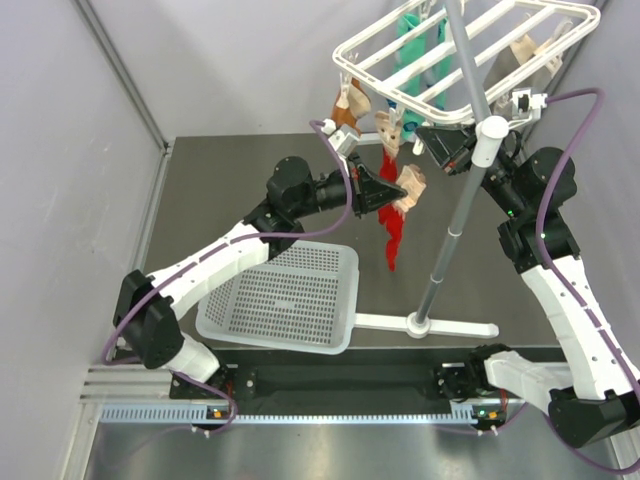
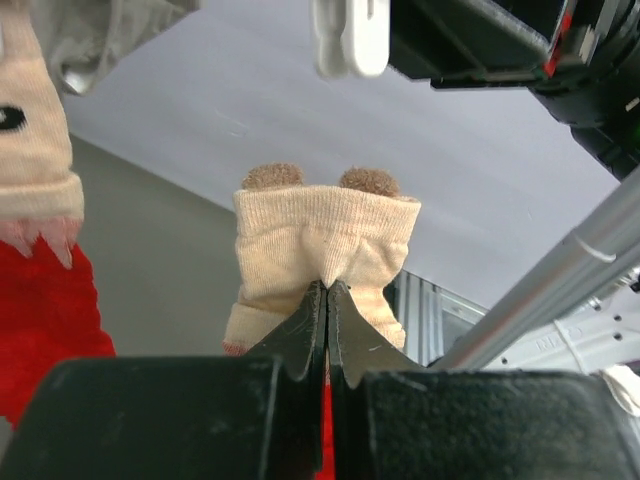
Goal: Clip the socks to the hanger
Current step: Clamp the sock onto the hanger.
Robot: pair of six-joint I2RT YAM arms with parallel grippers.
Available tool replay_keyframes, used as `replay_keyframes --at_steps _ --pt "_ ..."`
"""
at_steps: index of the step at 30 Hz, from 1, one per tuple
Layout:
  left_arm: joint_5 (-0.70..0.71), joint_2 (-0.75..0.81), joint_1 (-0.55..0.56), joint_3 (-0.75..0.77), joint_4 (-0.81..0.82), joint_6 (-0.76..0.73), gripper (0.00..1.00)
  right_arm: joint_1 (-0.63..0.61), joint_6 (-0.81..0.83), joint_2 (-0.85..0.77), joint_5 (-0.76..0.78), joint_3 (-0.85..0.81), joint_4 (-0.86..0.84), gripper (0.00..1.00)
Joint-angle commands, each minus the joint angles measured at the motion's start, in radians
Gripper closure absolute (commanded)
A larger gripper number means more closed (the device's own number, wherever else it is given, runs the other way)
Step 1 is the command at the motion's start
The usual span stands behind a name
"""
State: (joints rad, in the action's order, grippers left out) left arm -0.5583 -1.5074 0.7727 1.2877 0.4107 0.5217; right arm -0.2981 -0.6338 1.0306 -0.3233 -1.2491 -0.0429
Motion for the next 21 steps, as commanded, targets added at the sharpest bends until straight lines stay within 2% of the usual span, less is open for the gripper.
replay_keyframes --at_steps 1,10,21 --pt "0.110 0.027 0.030 0.087 -0.016 -0.100 1.00 -0.009 -0.010 0.008 -0.019 -0.019 0.026 1.00" --pt "0.319 0.024 0.120 0.190 -0.154 -0.333 1.00 -0.007 -0.017 0.008 -0.010 -0.027 0.040 1.00" --pt "0.451 0.033 0.174 0.205 -0.181 -0.433 1.00 -0.009 -0.020 0.002 -0.011 -0.021 0.040 1.00"
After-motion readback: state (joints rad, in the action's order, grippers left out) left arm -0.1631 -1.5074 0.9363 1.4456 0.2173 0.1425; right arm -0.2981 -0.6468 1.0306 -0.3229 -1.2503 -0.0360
